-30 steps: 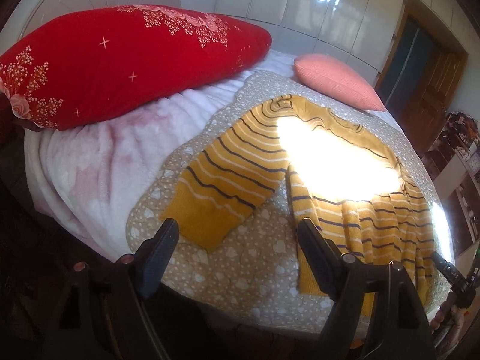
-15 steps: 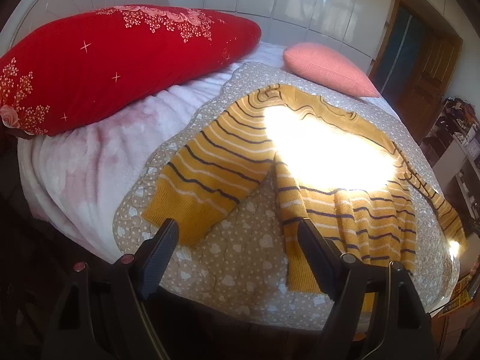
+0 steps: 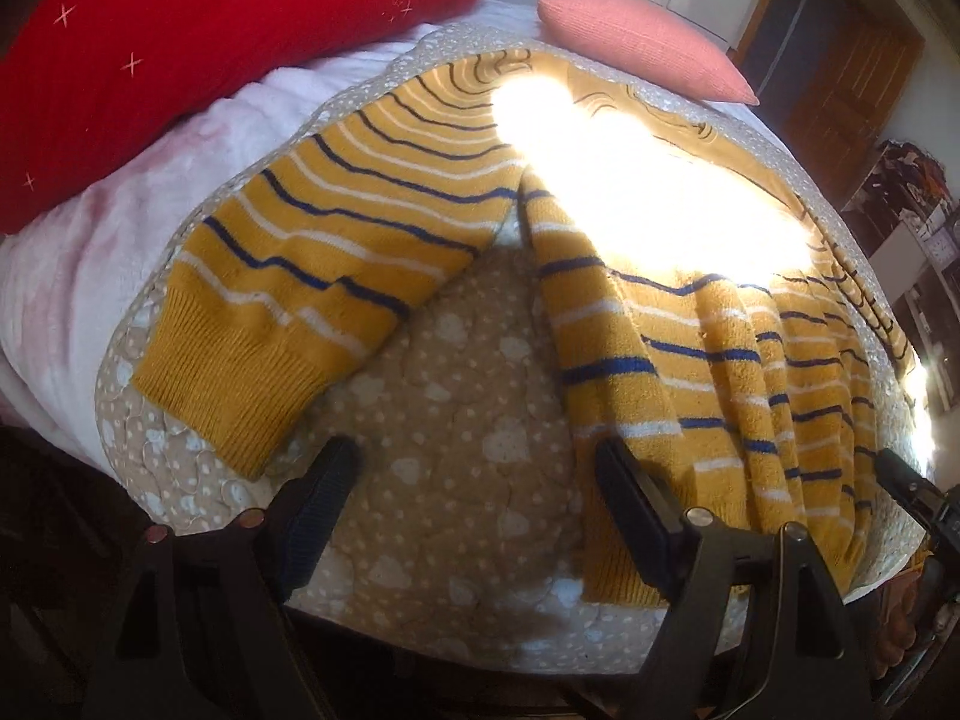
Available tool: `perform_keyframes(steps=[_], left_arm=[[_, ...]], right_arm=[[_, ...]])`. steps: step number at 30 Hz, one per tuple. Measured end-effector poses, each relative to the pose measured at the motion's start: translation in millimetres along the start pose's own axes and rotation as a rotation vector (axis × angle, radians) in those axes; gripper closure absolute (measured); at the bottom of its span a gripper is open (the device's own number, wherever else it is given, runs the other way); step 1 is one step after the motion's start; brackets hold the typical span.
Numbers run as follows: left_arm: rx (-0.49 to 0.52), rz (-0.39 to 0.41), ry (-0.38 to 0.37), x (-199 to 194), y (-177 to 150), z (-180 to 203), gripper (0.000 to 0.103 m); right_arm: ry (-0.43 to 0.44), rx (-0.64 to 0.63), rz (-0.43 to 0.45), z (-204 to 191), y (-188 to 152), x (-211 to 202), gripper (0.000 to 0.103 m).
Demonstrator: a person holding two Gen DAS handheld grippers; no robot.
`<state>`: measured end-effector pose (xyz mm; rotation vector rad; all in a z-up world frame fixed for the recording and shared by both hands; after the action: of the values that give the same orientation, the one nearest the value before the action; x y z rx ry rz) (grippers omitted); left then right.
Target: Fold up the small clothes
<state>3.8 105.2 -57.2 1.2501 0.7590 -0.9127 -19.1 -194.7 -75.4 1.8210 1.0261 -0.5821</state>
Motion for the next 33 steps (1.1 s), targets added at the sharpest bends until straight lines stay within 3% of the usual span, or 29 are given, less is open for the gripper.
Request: perform_keyframes(steps=[1,2,3,4,5,6,7,10,12,13,15,16,17,19,23,28,33], left_arm=[[0.019,0.003,0.014,-2,1,2,0.056],[0.04,0.004,0.074,-2,2,1,0.086],[0.054,0.001,0.088,-4,1,1,0.095],[0.039,-0.008,0.074,-7,0,-1,0.102],[0.021,-0.017,0.058,-12,-3,-4,0.103],[0.007,-0.026,0.055,-18,-7,-10,0.103],[-0.002,-0.019,0.066,-25,-11,-16,0.103],[-0.043,0.01,0.091,-47,-28,-43,0.103],[-0.075,0.014,0.067,-58,-36,-57,0.103],[-0.086,0.025,0.062,-64,-38,-62,0.099],[-0.099,0.051,0.065,-76,-35,-68,0.075],[-0.111,0.075,0.054,-82,-30,-66,0.05],[-0.128,0.108,0.028,-89,-24,-63,0.034],[-0.142,0.161,-0.045,-97,-11,-47,0.028],[-0.051,0.178,-0.141,-81,12,7,0.026],[0.038,0.137,-0.234,-36,42,73,0.026],[0.149,0.277,-0.2,-10,84,128,0.026]], right_arm=[[-0.027,-0.009,-0.007,-5,-3,9,0.041],[-0.072,-0.027,0.001,-4,-1,18,0.043],[-0.106,-0.051,0.006,-7,-1,20,0.055],[-0.121,-0.057,0.001,-7,0,20,0.077],[-0.09,-0.028,-0.007,-5,0,17,0.089],[-0.019,0.019,-0.008,-3,0,10,0.094],[0.01,0.043,0.013,-1,0,-1,0.094],[-0.05,0.031,0.033,12,-16,-25,0.094],[-0.053,0.055,0.024,25,-25,-33,0.094],[-0.04,0.075,0.036,33,-26,-38,0.094],[-0.081,0.131,0.087,58,-20,-51,0.092],[-0.114,0.169,0.112,73,-15,-58,0.088],[-0.134,0.211,0.138,89,-9,-65,0.085],[-0.158,0.297,0.206,121,5,-77,0.078],[-0.274,0.394,0.269,184,24,-92,0.077],[-0.35,0.312,0.279,200,58,-109,0.077],[-0.39,0.232,0.197,209,89,-84,0.077]])
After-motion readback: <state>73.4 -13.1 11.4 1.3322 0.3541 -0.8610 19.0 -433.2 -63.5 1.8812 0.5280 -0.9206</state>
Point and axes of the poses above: each gripper's, at about its wrist camera, not at the fingertips, and x roughly the way its jaws point, z to its right, y to its top, the point moved 8 cm from there along x, roughly the way its jaws point, and after that the axes turned 4 degrees about -z, right-handed, at the moved point
